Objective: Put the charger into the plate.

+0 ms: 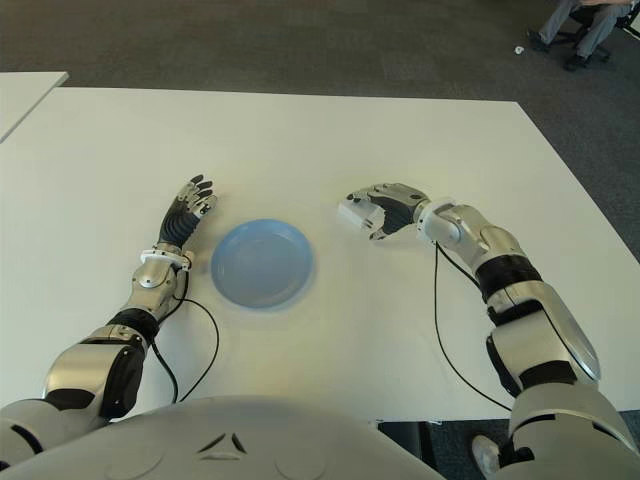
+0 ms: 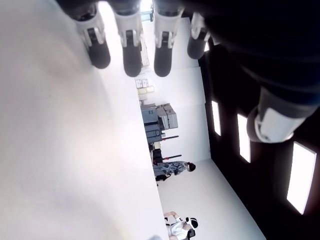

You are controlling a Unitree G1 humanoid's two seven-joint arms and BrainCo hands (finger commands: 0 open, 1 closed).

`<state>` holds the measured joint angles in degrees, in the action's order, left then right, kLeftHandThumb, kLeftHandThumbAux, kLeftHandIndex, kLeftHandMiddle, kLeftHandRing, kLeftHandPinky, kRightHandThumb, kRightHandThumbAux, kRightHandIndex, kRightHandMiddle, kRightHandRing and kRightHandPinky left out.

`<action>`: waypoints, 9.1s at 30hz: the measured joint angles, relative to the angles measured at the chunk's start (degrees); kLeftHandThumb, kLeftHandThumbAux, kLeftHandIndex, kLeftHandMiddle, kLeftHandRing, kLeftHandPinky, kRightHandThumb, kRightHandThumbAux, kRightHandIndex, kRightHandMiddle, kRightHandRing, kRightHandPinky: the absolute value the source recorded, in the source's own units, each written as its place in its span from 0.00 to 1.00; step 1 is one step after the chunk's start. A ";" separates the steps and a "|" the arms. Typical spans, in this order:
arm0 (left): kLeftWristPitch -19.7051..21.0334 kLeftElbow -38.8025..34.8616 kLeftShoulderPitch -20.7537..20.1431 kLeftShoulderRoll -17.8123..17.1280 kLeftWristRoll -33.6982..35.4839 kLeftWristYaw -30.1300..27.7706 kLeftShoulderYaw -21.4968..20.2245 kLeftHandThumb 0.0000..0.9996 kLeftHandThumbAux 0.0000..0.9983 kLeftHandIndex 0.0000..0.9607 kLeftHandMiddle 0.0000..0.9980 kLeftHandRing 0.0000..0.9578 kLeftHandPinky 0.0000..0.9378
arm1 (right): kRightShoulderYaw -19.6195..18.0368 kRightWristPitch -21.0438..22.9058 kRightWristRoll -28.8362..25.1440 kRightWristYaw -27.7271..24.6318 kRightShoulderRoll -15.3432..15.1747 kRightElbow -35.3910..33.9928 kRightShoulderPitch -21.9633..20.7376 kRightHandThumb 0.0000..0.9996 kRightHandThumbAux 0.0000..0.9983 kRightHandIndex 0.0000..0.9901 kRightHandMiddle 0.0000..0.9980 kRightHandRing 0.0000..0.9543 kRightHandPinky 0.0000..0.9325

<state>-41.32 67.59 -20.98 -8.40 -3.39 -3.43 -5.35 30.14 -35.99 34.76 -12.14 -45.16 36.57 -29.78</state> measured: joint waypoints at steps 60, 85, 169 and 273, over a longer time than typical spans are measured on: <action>3.08 0.18 -1.54 -0.63 -0.35 2.66 2.48 0.00 0.47 0.09 0.18 0.17 0.17 | -19.93 -1.67 15.04 37.90 1.21 -24.61 26.88 0.26 0.27 0.00 0.00 0.00 0.00; 3.25 0.18 -1.61 -1.15 -0.27 2.64 3.68 0.00 0.49 0.09 0.17 0.17 0.16 | -15.77 27.89 15.96 29.74 25.05 -42.69 51.88 0.36 0.13 0.00 0.00 0.00 0.00; 4.09 0.58 -2.41 -1.23 0.08 2.11 4.05 0.00 0.48 0.06 0.16 0.15 0.13 | -15.13 13.03 10.50 21.76 9.09 -25.73 25.24 0.24 0.20 0.00 0.00 0.00 0.00; 2.76 0.67 -1.91 -1.10 0.03 2.13 4.15 0.00 0.47 0.03 0.15 0.14 0.12 | -13.80 11.20 7.93 9.20 4.65 -32.03 30.27 0.26 0.10 0.00 0.00 0.00 0.00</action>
<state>-38.56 68.26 -22.89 -9.50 -3.36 -1.30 -1.20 16.34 -24.79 42.69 -2.94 -40.51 4.54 0.49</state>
